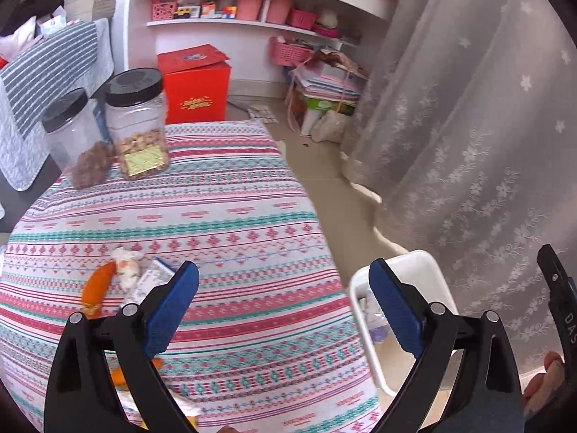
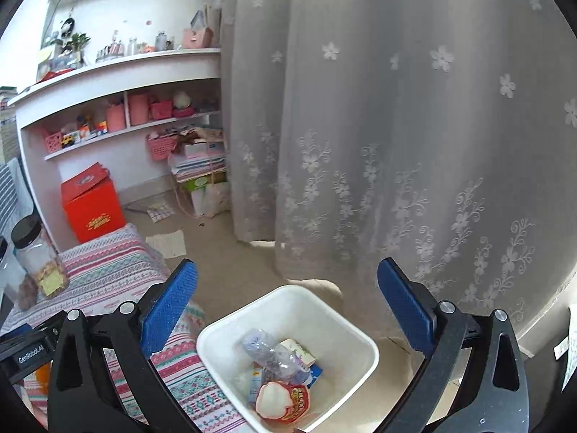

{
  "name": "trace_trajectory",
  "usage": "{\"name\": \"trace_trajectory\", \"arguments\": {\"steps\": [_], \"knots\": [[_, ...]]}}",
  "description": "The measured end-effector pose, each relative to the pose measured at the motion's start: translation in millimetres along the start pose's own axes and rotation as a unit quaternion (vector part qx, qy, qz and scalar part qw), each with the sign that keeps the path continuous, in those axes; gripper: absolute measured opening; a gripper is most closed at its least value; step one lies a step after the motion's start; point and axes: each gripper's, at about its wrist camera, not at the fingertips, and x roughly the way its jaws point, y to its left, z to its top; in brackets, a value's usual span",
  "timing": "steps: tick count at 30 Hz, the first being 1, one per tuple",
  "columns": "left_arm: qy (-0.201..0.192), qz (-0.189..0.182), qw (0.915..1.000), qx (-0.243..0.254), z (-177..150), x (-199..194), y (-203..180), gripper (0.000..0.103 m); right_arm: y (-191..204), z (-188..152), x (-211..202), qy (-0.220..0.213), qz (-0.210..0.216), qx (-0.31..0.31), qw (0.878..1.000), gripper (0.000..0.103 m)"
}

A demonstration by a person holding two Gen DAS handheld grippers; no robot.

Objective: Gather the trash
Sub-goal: 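Grasp the orange stick with the left tool while the right grasps a white wrapper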

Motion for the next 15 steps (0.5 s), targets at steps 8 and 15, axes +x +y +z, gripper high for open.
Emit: {"name": "trace_trajectory", "arguments": {"steps": [8,15], "knots": [[0.072,0.103,0.9919,-0.017,-1.9,20.1,111.1,0.092,73.7,-15.3,3.0,0.07,0.072,-0.049,0.994,0.096],[0.137,0.146,0.9788,-0.045,-19.0,56.0,190.9,0.086,120.9,-29.9,7.9,0.116,0.114,-0.082,0.983,0.096]]}}
